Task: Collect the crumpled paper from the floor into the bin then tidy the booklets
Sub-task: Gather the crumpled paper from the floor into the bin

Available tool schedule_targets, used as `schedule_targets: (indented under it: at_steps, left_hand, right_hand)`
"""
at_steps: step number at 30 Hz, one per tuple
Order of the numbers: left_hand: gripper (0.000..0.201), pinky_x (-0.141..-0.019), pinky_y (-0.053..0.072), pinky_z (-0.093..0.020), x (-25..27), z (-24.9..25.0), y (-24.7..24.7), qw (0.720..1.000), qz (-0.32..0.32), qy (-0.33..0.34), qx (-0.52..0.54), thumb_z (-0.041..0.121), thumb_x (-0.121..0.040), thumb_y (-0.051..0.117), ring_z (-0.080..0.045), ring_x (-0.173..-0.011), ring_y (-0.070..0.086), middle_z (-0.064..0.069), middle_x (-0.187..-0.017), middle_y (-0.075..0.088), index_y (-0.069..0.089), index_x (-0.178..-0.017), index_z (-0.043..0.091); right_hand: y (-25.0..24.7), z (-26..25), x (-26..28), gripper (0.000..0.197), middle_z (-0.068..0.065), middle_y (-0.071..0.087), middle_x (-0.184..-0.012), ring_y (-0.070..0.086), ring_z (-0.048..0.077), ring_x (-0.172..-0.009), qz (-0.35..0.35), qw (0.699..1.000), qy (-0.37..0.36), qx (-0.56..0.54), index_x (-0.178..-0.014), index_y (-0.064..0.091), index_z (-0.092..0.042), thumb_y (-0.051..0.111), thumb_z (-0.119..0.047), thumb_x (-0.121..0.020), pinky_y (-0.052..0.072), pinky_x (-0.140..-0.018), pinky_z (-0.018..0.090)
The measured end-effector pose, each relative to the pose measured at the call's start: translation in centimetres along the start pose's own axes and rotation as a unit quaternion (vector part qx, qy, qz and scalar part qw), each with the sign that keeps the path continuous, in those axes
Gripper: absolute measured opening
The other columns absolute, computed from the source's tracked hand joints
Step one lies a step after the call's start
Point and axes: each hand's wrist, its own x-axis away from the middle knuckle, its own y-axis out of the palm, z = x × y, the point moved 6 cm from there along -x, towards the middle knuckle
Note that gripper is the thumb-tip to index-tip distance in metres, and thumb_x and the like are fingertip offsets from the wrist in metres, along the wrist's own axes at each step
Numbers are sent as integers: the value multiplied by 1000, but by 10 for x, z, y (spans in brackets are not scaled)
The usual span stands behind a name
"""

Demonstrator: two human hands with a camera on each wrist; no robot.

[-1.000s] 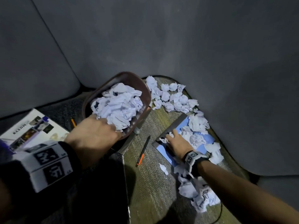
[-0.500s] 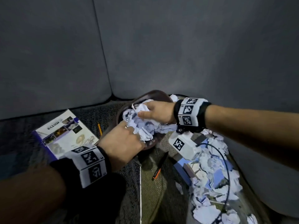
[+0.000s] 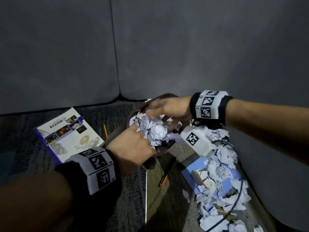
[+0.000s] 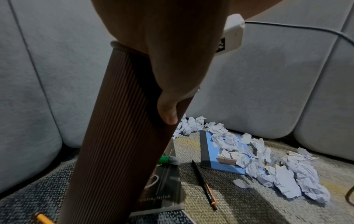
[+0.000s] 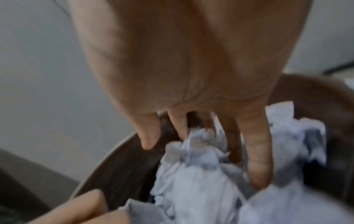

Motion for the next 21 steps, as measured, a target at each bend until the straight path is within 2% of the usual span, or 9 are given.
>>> schedule_targets:
  at_steps: [2,5,7,10,12,14,17,18,21]
  left_hand:
    - [25,-89,28,-37,-1,0,-2,1000,7,5,-8,17,-92,42,-21,-108,52,3,-107,64,60,-107,21]
    - [24,-89,29,-37,1,-2,0,1000,-9,5,-15,20,-93,41,-22,-109,52,3,-111,62,59,-109,23]
    - [24,-89,30,-38,2,-4,0,1000,-12,6,-18,20,-93,40,-22,-109,52,2,-112,62,57,-109,24]
    - [25,-89,29,-38,2,-2,-4,1000,-16,18,-15,19,-92,38,-23,-107,52,2,-110,61,55,-110,24]
    - [26,-88,29,-37,0,2,-3,999,-26,25,-22,16,-91,38,-23,-106,52,1,-108,61,55,-109,22]
    - [25,-87,29,-37,-3,4,-2,999,-24,27,-31,16,-92,38,-23,-105,52,1,-106,62,57,-108,22]
    - [24,-86,30,-37,-3,3,1,999,-29,25,-28,17,-93,38,-22,-104,52,3,-105,62,56,-107,24]
    - [24,-85,30,-37,-3,1,0,999,-31,23,-26,18,-93,38,-22,-104,52,3,-106,62,55,-107,24]
    - [22,-84,29,-36,-1,-2,-3,999,-31,15,-24,17,-91,41,-21,-104,52,2,-106,62,56,-107,23]
  right_hand:
    - [-17,1,20,33,1,61,-119,62,20,-96,55,997,-26,49,-126,57,-23,52,-36,-97,56,-75,38]
    - [-31,-4,58,32,-10,61,-126,61,8,-104,107,964,-89,226,-129,57,-31,50,-36,-97,48,-92,27]
    - [-13,-2,71,28,-15,62,-122,58,3,-107,54,956,-95,273,-123,61,-31,49,-37,-98,42,-97,24]
    - [31,14,63,33,-2,66,-118,58,14,-110,-95,947,-66,301,-120,60,-19,40,-37,-101,42,-101,33]
    - [44,24,46,30,5,66,-112,58,19,-102,-144,925,-33,350,-114,57,-13,36,-33,-103,43,-88,33]
    - [43,33,27,27,6,64,-97,55,14,-79,-142,925,23,352,-102,57,-14,35,-29,-104,42,-68,25]
    - [41,31,9,30,-2,53,-77,45,5,-62,-120,937,43,326,-125,58,-6,44,-17,-101,42,-49,10]
    - [38,27,9,33,-2,56,-83,49,6,-64,-121,937,38,324,-129,56,-6,45,-17,-100,45,-52,10]
    - [17,8,27,32,-5,64,-115,61,16,-98,-93,938,-3,335,-128,59,-24,44,-25,-100,50,-93,33]
